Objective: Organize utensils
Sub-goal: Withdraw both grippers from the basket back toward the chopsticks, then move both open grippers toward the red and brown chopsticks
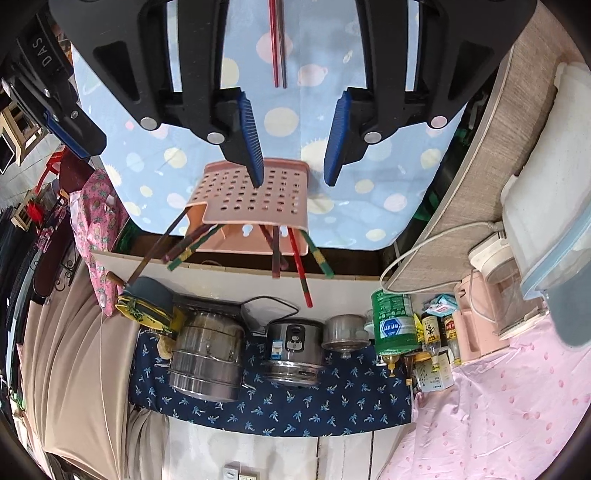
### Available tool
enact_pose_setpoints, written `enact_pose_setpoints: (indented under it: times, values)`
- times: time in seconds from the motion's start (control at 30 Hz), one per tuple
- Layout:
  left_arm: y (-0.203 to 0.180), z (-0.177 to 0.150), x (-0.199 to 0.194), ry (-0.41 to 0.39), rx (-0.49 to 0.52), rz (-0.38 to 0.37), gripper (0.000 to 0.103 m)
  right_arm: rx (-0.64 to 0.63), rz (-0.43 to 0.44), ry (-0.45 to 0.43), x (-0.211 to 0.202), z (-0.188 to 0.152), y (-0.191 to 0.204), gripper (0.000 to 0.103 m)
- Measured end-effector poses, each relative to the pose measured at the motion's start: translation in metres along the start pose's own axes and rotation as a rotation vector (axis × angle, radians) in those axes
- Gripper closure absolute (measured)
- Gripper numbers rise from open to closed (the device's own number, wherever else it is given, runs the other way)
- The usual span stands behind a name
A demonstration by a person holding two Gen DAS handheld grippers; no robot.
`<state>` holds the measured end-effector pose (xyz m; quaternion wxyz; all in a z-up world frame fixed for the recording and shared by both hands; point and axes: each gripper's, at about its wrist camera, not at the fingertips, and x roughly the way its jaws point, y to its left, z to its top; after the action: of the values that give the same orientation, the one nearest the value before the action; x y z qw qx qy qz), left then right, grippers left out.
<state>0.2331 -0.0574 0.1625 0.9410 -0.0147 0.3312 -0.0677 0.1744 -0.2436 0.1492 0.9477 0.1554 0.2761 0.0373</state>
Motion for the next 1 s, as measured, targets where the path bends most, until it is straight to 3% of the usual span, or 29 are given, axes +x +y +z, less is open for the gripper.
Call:
enact_pose_setpoints:
  times: [0.27,1.0]
  values:
    - [0.014,-0.042,-0.001,0.059,-0.004,0.015,0.070,-0.081,-0.036,0.053,-0.013,-0.047,0.009,0.079]
    - [0.044,-0.161,0.009,0.285,0.003,0.039,0.071,-0.153,0.001,0.328,-0.013,-0.189,0.034,0.079]
